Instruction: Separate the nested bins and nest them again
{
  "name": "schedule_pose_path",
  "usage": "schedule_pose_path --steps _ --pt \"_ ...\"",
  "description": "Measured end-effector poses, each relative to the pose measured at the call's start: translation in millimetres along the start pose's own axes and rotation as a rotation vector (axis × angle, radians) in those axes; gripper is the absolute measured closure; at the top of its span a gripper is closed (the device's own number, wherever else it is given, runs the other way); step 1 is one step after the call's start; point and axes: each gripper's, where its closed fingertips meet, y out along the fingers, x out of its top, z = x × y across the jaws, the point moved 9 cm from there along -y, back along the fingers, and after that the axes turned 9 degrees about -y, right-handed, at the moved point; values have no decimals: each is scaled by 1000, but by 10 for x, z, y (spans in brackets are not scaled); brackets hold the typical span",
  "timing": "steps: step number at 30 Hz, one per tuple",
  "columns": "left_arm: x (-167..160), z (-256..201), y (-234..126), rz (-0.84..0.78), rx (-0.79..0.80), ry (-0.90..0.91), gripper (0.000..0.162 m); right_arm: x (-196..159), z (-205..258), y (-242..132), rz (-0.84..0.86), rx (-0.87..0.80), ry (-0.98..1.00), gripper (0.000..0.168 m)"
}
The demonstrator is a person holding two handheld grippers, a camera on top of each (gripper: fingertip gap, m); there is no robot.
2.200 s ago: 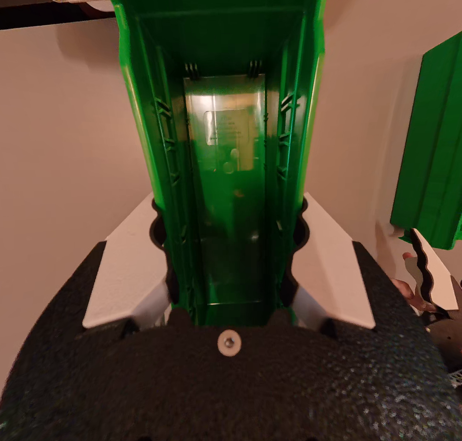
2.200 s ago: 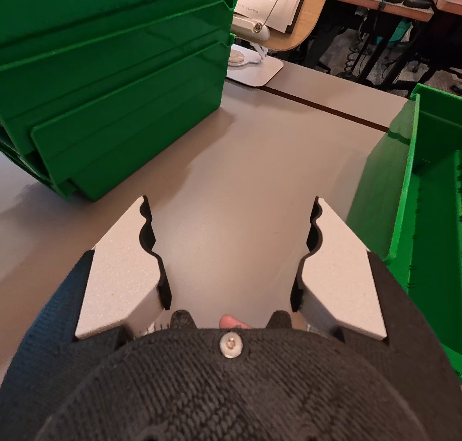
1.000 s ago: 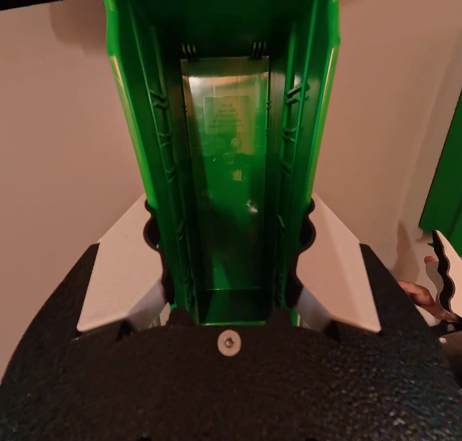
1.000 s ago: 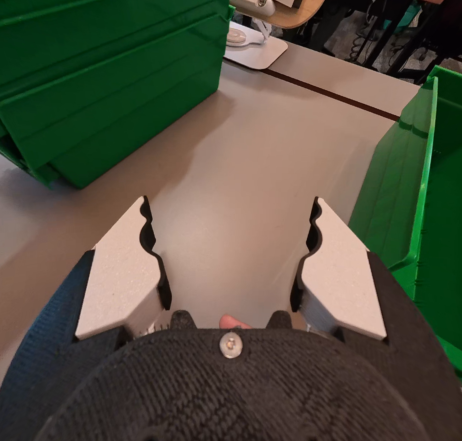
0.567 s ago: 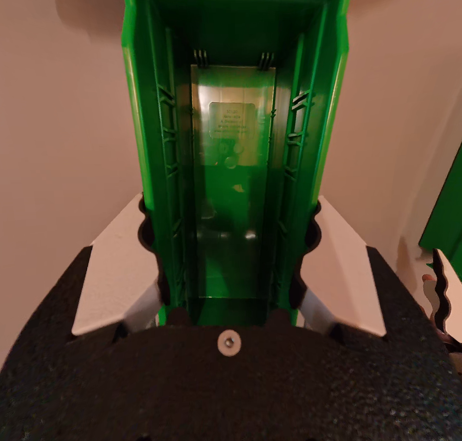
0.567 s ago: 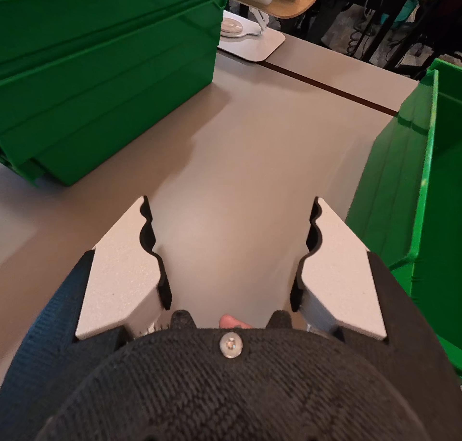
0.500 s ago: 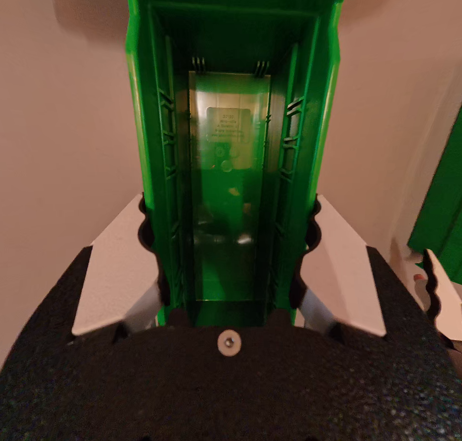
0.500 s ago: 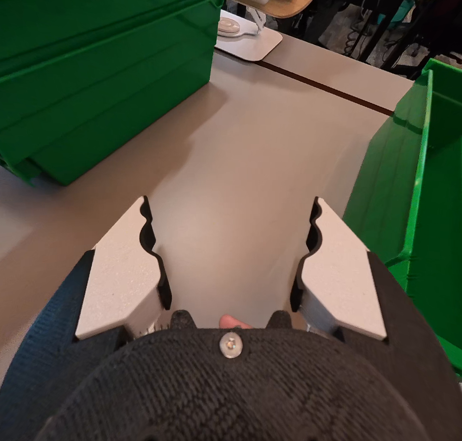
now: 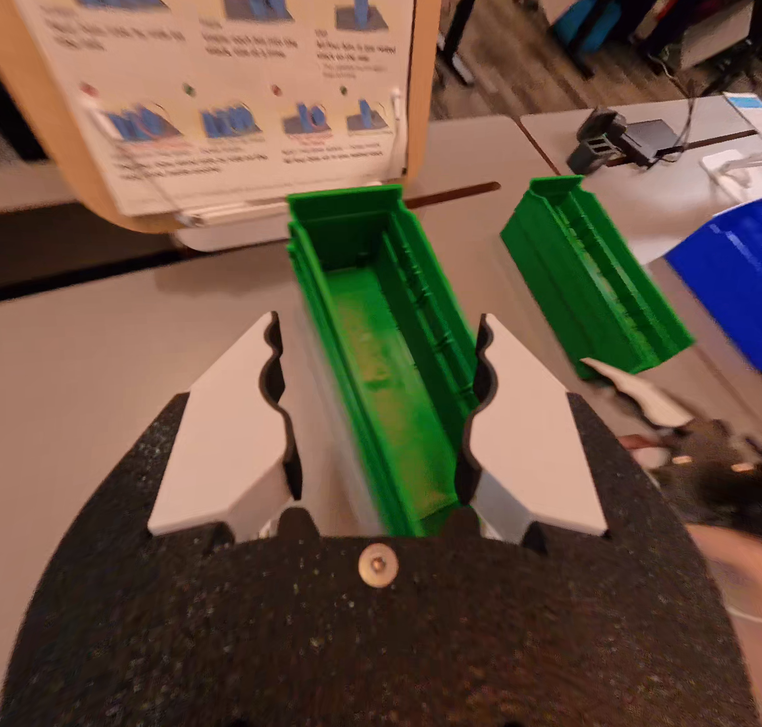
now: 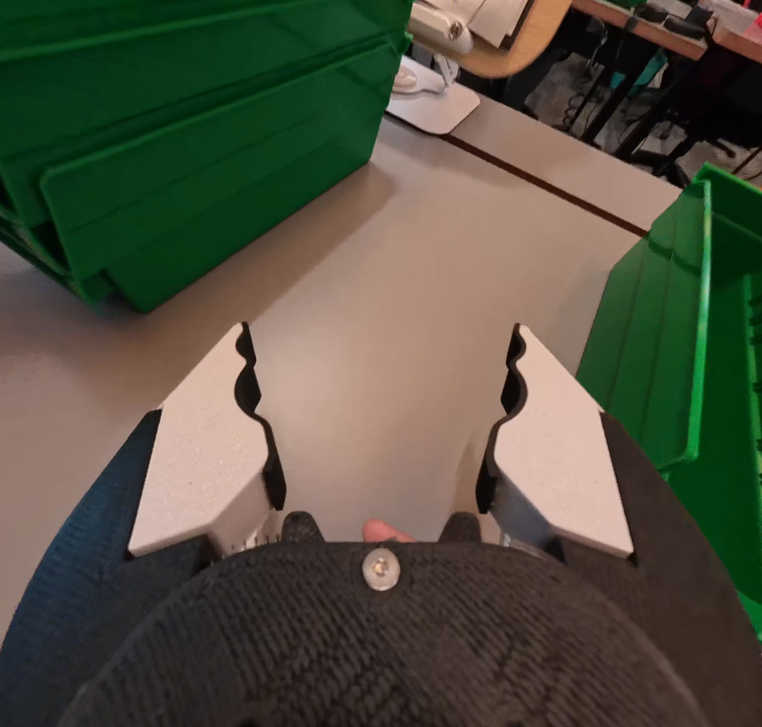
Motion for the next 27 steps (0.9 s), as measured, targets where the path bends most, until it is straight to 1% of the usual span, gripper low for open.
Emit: schedule_pose_path --steps 2,3,4,6,8,10,12,14,16,17,19,20,22,23,24,26,27 --pt "-303 210 -256 -136 44 120 78 73 -14 -62 -20 -17 -2 47" --pt "-481 319 -367 -208 79 173 77 110 -44 -109 -27 -39 -6 46" --pt "-669 425 -456 -275 120 223 71 152 -84 -169 -39 -66 -10 44" --pt "-1066 614 -584 -343 168 297 75 231 -196 -330 -59 -133 -12 43" --pt "-1418 779 -680 -385 194 308 72 303 -355 -514 -84 -214 -4 41" --pt "-1702 926 -780 -427 221 285 65 349 -577 -655 -97 -285 25 38" --pt "-1913 1013 -846 -450 193 237 63 375 -892 -661 -62 -340 62 34" --pt "-2049 1066 -872 -442 164 191 61 411 -1229 -570 36 -367 95 23" --pt "-2087 1097 -862 -425 147 188 62 463 -1593 -391 109 -422 83 21" --pt "-2081 1111 -851 -390 143 200 61 462 -1761 -262 165 -429 100 20" --pt "-2067 1167 -835 -341 180 178 61 417 -2021 37 292 -399 166 18" --pt "-2078 1183 -822 -333 183 158 62 382 -2104 181 355 -378 194 21" --pt "-2119 1173 -790 -326 138 119 62 341 -2172 429 445 -327 238 28" --pt "-2141 1166 -775 -321 120 103 62 324 -2198 529 469 -321 226 36" --pt "-2164 1159 -760 -313 107 97 62 281 -2228 614 506 -332 212 39" --pt "-2206 1174 -737 -289 116 104 61 169 -2241 759 579 -300 248 38" --pt "-2222 1190 -735 -277 129 114 61 130 -2247 810 583 -274 284 28"
